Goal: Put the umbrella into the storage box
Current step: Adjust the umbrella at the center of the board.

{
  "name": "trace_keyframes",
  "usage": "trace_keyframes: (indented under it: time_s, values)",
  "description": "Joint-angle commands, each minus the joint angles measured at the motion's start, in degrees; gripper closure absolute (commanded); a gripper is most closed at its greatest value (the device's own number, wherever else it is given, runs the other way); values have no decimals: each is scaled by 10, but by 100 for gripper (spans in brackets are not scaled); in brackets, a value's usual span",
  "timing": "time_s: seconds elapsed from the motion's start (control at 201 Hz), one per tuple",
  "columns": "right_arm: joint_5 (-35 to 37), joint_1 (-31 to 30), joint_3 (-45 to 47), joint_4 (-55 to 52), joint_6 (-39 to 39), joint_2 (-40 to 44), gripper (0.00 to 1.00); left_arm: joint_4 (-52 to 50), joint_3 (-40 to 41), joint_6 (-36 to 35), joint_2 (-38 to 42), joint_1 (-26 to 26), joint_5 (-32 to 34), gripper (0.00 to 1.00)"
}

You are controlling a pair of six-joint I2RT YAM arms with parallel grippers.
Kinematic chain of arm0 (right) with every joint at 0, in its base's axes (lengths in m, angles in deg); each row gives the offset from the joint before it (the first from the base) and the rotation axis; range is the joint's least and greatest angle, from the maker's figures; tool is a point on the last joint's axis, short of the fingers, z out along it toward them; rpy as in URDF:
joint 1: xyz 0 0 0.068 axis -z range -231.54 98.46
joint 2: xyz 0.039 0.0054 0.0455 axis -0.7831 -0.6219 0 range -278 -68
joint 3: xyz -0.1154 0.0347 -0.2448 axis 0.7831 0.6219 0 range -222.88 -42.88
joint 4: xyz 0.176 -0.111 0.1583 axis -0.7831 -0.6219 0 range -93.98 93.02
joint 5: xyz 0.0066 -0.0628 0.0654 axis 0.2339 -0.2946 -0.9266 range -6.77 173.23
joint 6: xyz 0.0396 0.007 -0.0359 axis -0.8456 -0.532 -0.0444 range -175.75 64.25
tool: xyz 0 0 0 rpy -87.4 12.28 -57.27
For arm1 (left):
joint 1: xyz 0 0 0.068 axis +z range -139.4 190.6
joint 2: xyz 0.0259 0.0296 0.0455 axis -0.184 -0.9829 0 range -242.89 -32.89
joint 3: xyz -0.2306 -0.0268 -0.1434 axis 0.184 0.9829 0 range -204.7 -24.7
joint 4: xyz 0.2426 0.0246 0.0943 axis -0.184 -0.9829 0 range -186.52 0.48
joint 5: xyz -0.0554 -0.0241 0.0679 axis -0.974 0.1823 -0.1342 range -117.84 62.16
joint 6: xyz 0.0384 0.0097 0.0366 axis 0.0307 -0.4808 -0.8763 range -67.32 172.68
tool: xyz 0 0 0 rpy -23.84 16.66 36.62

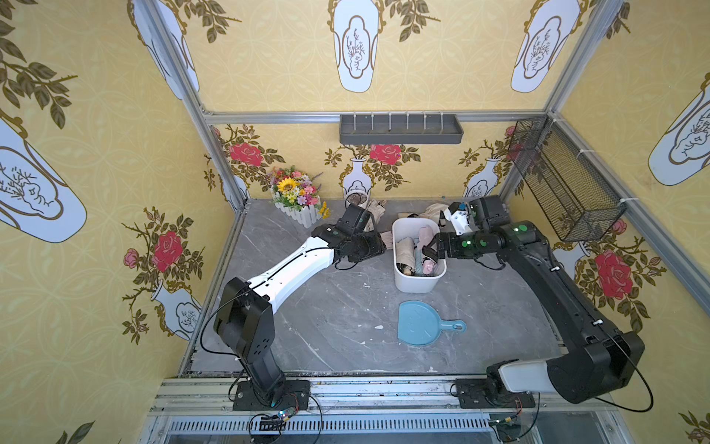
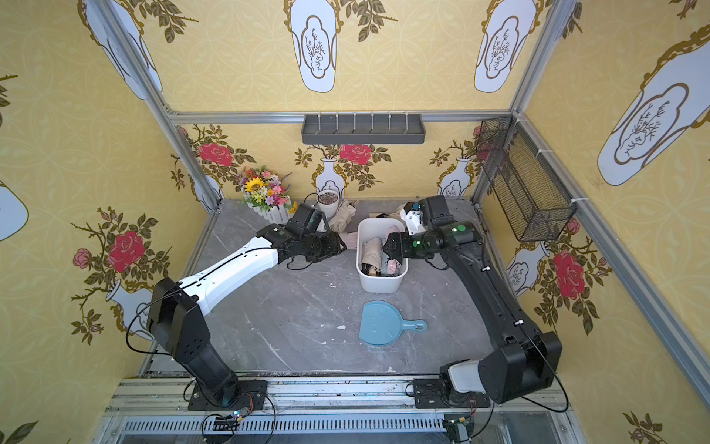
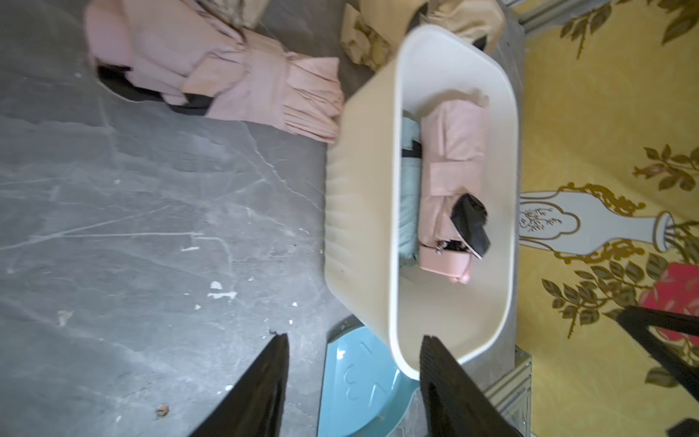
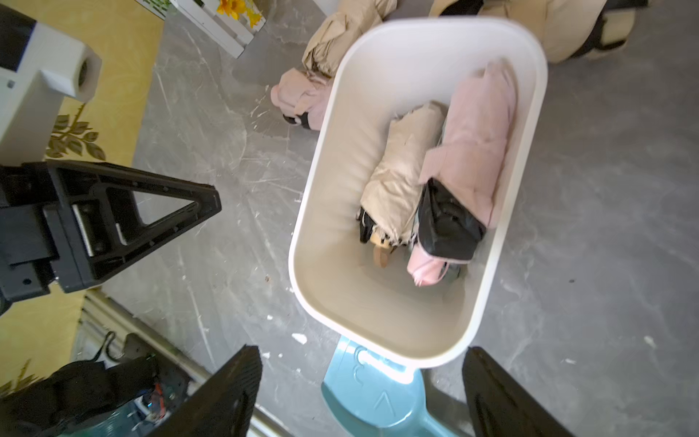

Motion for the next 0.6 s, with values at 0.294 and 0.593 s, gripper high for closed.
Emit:
trace_keyframes:
  time_s: [0.294, 0.593]
  values:
    - [66, -80, -224, -5, 100, -198, 15, -30, -55, 12, -89, 47, 50, 41]
    - [93, -81, -160, 25, 44, -181, 13, -113, -229, 26, -241, 57, 72, 31]
